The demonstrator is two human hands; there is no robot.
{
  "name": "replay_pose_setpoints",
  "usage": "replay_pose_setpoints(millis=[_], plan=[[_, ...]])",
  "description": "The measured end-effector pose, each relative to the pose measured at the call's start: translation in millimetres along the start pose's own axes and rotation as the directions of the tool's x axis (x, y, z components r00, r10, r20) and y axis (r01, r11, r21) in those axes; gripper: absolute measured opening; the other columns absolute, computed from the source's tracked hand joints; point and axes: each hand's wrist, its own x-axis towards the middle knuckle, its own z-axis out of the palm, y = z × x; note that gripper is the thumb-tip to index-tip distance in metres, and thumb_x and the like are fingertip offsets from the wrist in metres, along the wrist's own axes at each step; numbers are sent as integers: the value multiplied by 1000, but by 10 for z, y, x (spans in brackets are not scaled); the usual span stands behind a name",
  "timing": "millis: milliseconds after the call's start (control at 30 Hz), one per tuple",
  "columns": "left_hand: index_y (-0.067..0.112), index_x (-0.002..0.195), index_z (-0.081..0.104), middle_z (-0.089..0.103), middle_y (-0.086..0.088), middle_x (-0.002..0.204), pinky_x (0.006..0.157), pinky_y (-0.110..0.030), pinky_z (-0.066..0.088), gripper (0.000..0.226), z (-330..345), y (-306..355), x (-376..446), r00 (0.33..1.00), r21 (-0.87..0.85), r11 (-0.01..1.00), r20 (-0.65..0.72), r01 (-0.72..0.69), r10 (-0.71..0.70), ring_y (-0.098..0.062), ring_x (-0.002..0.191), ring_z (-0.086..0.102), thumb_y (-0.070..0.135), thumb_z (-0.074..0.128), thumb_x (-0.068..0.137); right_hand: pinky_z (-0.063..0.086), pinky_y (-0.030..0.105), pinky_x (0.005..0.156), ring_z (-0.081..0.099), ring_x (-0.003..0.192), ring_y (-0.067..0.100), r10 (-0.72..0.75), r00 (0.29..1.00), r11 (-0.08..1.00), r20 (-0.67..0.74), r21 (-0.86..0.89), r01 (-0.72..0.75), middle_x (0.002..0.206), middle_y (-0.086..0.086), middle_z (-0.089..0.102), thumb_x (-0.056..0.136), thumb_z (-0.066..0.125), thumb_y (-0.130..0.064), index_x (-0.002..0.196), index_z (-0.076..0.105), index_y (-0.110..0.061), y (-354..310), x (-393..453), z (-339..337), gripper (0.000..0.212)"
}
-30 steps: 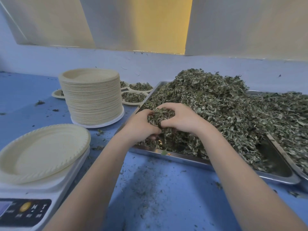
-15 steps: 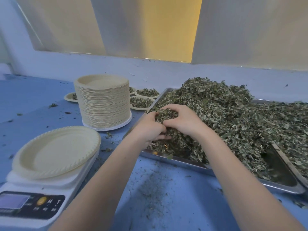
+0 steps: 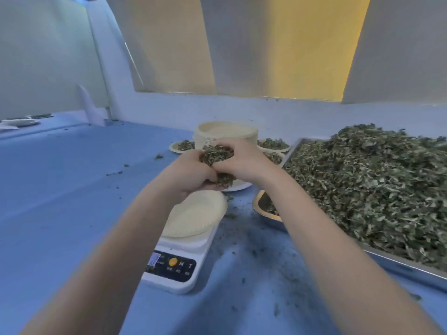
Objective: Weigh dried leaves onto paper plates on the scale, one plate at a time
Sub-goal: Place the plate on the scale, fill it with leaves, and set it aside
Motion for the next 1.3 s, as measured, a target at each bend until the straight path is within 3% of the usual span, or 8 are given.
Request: replay_pose_setpoints(millis=[167,300,433,600,900,1033,1133,1300], plan=[[4,99,60,62,-18,85,70,-30,55,27,-441,-152,-211,997,196,978,-55,71,-62,-26,72,59,-15,50,83,58,43,68,67,76,27,21,996,999,91,32,-24,90,11,68,76,65,-6,102,67,-15,-136,99,438,27],[23,128,49,57,-9,100,54,-22,42,44,-609,-230,-252,986,441,888,-148,132,-73,-19,66,52,-1,50,91,56,34,76,63,102,18,130,944,977,304,-200,-70,120,1,61,78,75,-29,131,52,-32,-59,155,523,58],[29,129,52,51,-5,133,36,-18,32,49,-713,-308,-222,970,584,797,-241,153,-9,-15,62,50,-2,42,93,34,27,87,44,128,12,125,938,940,322,-341,-8,141,-2,48,77,69,-54,137,43,-42,-45,172,488,67],[32,95,65,65,1,113,73,-34,52,40,-752,-510,-226,948,422,906,-298,31,107,-12,89,61,-2,46,88,34,26,80,55,106,10,59,985,951,160,-309,-7,118,-1,61,86,63,-46,119,61,-39,4,172,509,33],[37,82,68,68,13,86,77,-19,49,30,-710,-941,-309,727,143,970,-642,-198,243,-4,84,62,9,57,84,40,15,67,58,85,0,12,994,968,112,-250,16,100,-7,68,86,65,-38,103,68,-37,-35,154,475,18],[38,84,67,68,13,87,70,-10,45,31,-770,-1026,-357,734,140,967,-630,-214,253,0,79,59,8,58,84,37,0,59,58,84,-6,23,992,970,126,-244,9,99,-9,68,85,66,-36,105,69,-35,-34,147,493,20],[37,85,66,67,13,91,81,-22,45,29,-799,-1078,-357,760,95,980,-619,-177,198,-5,85,60,8,59,84,36,3,66,60,88,-2,42,987,964,156,-267,1,101,-9,68,86,66,-38,108,69,-33,-37,138,504,23],[36,89,66,65,17,91,70,-11,41,25,-758,-1110,-347,747,183,967,-615,-180,255,-2,81,57,12,61,83,42,13,72,61,92,4,44,984,962,175,-273,6,102,-6,68,87,66,-36,108,70,-30,-46,123,528,23]])
